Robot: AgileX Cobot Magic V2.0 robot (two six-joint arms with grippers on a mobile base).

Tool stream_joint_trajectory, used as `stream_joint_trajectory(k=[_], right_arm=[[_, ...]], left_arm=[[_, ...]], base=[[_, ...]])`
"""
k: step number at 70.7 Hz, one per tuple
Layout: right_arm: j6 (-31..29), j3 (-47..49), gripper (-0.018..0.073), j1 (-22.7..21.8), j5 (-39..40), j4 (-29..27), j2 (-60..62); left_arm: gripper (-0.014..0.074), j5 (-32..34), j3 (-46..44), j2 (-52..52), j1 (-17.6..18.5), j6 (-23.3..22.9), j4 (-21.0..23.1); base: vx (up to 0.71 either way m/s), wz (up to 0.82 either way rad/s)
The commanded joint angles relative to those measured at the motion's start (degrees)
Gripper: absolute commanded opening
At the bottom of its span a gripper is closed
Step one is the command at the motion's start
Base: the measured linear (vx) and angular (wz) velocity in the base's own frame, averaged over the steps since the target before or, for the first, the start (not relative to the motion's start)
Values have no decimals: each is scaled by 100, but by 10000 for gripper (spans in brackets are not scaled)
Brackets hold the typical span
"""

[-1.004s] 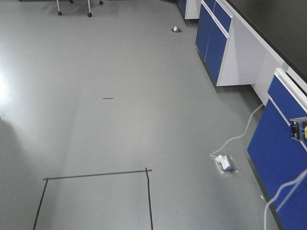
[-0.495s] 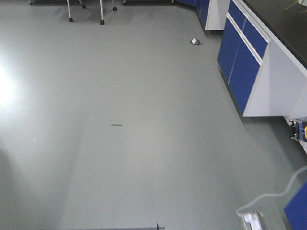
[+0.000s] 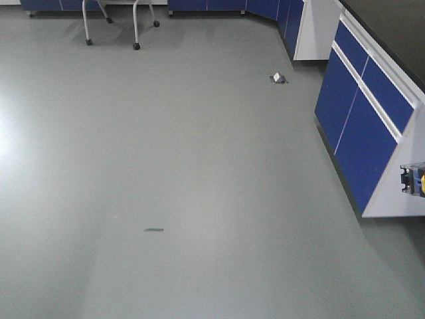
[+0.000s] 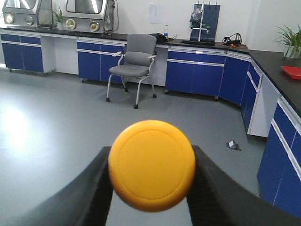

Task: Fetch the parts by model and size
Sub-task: 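Drive the base to the bench with the red tray, holding both switches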

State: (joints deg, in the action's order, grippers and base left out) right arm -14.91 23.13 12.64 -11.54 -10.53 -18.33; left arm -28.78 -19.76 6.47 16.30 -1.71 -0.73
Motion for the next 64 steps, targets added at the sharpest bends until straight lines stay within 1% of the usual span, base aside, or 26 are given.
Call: stream_joint_trajectory(k=[1,33,64], right_arm=[[-37,150,-10,-23,463,2,-33],[-37,150,-10,-23,457,2,-33],[-37,150,-10,-23,458,2,-41]], left_arm=[[-7,477,-148,61,7,-11,4],[-7,477,-148,61,7,-11,9],[-7,471,-148,62,7,-11,9]], base=[[75,-6],[77,-5],[75,6]])
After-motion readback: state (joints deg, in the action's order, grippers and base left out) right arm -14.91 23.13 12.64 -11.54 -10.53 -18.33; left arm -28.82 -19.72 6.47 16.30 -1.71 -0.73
